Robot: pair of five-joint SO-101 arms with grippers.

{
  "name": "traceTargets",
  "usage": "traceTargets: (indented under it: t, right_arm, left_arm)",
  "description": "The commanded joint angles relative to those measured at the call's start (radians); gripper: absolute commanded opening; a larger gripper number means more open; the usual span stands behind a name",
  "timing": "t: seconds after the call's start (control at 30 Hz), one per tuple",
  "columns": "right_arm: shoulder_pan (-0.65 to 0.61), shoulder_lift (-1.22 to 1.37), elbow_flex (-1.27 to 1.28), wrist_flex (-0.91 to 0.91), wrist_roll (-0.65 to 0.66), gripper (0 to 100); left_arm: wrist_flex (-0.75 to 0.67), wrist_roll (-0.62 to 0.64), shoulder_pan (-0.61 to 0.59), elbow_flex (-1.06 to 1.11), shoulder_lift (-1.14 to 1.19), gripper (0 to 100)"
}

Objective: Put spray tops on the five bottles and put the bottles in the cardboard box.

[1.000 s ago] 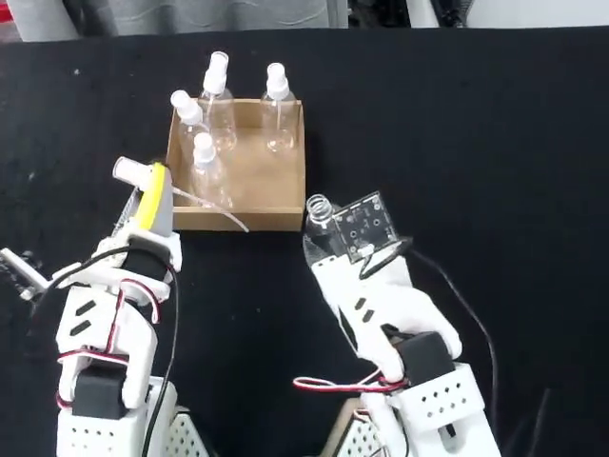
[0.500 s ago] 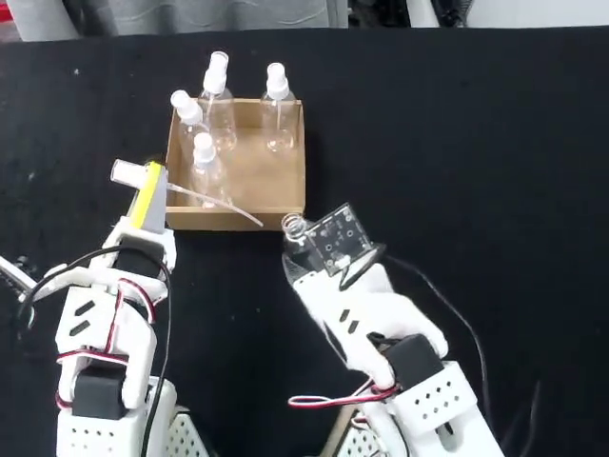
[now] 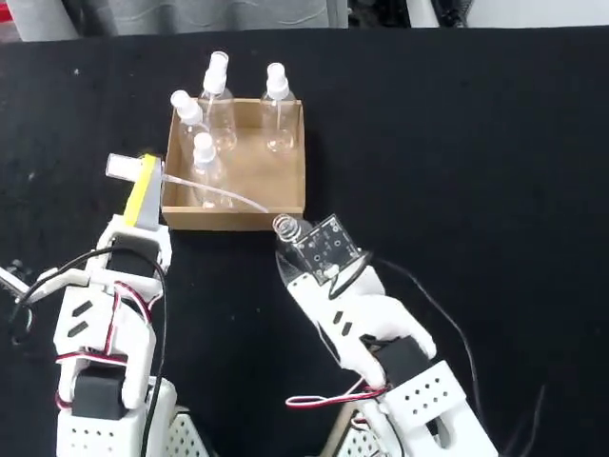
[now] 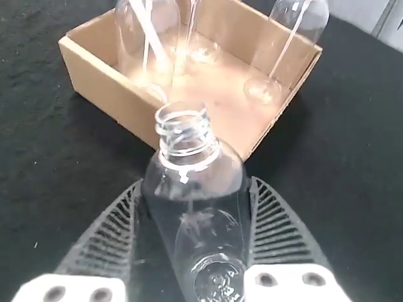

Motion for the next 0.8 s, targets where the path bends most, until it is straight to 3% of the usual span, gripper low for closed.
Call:
traceTargets:
  t: [0.0, 0.37, 0.53, 0.77]
  right_arm:
    - [-0.015, -0.033, -0.007, -0.038, 0.015, 9.6]
    - [-0.015, -0.033, -0.004, -0.038, 0.009, 9.6]
    - [-0.015, -0.033, -0.004, -0.035, 0.009, 9.6]
    - [-0.015, -0.033, -0.004, -0.034, 0.009, 9.6]
  left_arm:
    - [-0.018, 0.008, 0.002, -0.028, -0.009, 3]
    - [-0.015, 0.008, 0.008, -0.021, -0.009, 3]
    - [-0.015, -0.04, 0.088, -0.004, -0.009, 3]
    - [-0.015, -0.046, 0.104, -0.001, -0.009, 3]
